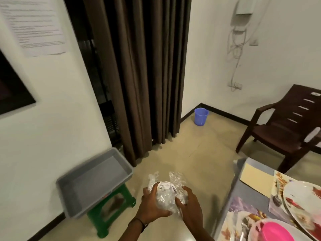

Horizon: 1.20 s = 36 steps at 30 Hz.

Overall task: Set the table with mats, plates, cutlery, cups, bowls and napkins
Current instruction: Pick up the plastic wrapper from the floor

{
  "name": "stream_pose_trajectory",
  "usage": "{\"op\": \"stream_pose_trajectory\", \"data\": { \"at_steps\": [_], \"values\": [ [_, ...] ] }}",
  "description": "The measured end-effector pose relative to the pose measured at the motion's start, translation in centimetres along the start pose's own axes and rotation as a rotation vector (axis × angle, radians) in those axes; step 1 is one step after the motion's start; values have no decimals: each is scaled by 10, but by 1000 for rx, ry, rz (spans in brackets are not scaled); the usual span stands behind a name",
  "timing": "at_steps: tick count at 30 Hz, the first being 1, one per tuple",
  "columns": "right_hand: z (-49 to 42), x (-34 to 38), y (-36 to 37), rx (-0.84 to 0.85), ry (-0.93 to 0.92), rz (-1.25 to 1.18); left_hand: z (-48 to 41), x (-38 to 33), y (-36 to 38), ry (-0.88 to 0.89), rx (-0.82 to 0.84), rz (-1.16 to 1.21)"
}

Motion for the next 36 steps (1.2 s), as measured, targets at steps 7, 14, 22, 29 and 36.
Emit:
{"op": "stream_pose_trajectory", "data": {
  "at_steps": [7,14,22,29,36],
  "values": [
    [-84,13,-7,-162,94,-7,-105,-52,-24,116,111,-92],
    [-129,-17,-28,-312,218,-38,-185,-98,11,229,246,-196],
    [-229,-80,-77,-407,337,-127,-287,-181,79,266,356,-232],
    [-334,-124,-168,-481,371,-151,-372,-306,129,352,396,-260],
    [-430,-148,-236,-495,353,-130,-447,-388,163,382,353,-193]
  ]
}}
Point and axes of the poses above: each hand's wrist, its own z-axis away from the middle knuckle, its own y-axis out of the palm, x = y × z, the point moved 9 cm from there along -z, towards the middle knuckle, and after that the axes turned 10 degrees about -y, right-handed, at the moved point
